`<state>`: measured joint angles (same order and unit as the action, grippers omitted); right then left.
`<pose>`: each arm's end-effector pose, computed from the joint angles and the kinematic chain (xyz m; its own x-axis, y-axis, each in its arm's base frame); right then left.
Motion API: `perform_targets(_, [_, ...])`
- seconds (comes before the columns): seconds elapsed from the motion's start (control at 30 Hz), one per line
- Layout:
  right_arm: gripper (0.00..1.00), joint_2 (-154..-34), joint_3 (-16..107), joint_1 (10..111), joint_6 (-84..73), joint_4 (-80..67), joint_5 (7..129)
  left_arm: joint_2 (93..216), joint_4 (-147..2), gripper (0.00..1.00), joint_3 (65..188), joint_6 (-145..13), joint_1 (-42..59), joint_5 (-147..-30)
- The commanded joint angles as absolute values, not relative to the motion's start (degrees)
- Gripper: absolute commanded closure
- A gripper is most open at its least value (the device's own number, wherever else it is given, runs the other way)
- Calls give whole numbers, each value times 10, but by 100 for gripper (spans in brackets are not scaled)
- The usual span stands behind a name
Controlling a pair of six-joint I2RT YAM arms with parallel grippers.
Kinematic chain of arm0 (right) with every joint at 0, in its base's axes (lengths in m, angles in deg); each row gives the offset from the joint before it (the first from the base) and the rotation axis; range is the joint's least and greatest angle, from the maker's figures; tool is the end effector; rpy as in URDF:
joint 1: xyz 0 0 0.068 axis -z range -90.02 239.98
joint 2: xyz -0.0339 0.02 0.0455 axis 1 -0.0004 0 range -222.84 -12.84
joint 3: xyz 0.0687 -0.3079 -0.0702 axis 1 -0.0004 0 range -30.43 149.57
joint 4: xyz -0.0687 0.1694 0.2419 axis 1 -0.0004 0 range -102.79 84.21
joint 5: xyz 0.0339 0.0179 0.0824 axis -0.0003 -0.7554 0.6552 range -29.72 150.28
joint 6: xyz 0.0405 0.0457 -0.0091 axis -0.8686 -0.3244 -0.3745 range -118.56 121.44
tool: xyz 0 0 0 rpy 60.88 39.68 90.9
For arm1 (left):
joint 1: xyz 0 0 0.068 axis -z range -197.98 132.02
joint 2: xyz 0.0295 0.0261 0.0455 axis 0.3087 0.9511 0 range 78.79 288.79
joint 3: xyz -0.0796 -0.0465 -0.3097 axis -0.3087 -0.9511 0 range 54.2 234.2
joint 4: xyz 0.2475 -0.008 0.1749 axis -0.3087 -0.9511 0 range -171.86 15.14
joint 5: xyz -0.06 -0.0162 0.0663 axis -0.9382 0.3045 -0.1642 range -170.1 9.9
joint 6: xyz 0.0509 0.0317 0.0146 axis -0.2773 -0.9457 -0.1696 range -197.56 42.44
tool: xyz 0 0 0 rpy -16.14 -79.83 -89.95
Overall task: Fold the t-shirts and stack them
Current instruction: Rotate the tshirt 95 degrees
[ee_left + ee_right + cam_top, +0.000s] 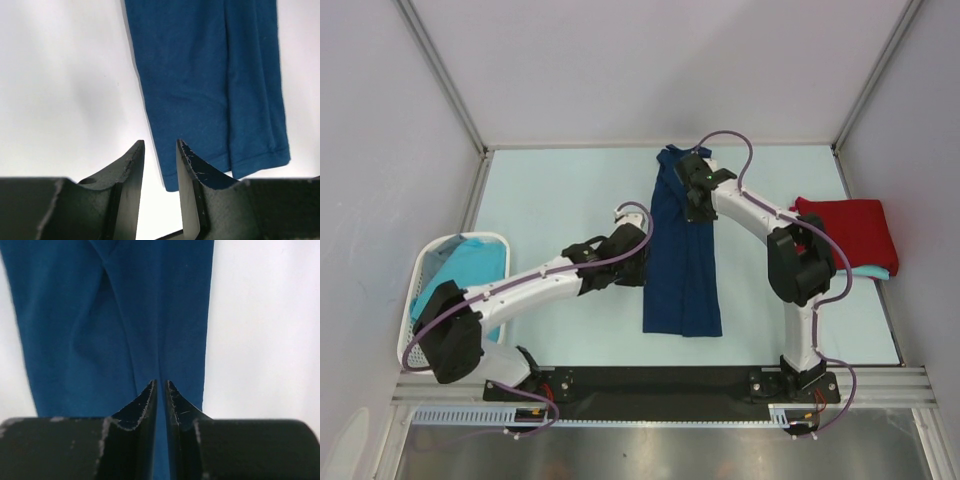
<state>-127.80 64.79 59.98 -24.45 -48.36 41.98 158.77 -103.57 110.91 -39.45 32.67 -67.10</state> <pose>0.4408 0.2375 0.2540 -0.8419 -0.0074 -0.5396 0.0215 0.9987 -0.0472 0.2159 -0.2469 0.2713 -0.8038 0.0321 -0.5940 0.2157 0.9463 -0.2407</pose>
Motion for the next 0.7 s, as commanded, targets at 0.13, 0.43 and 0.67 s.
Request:
perform_targets(0.13, [66, -1271, 602, 607, -257, -478, 414, 1689, -1016, 64, 1196, -427, 326, -689])
perform_targets(0.43, [52, -1253, 564, 611, -260, -473, 407, 1762, -1010, 64, 1261, -445, 326, -711])
perform_targets(0.67, [53, -1258, 552, 619, -259, -464, 409, 1788, -1010, 64, 1285, -448, 326, -725])
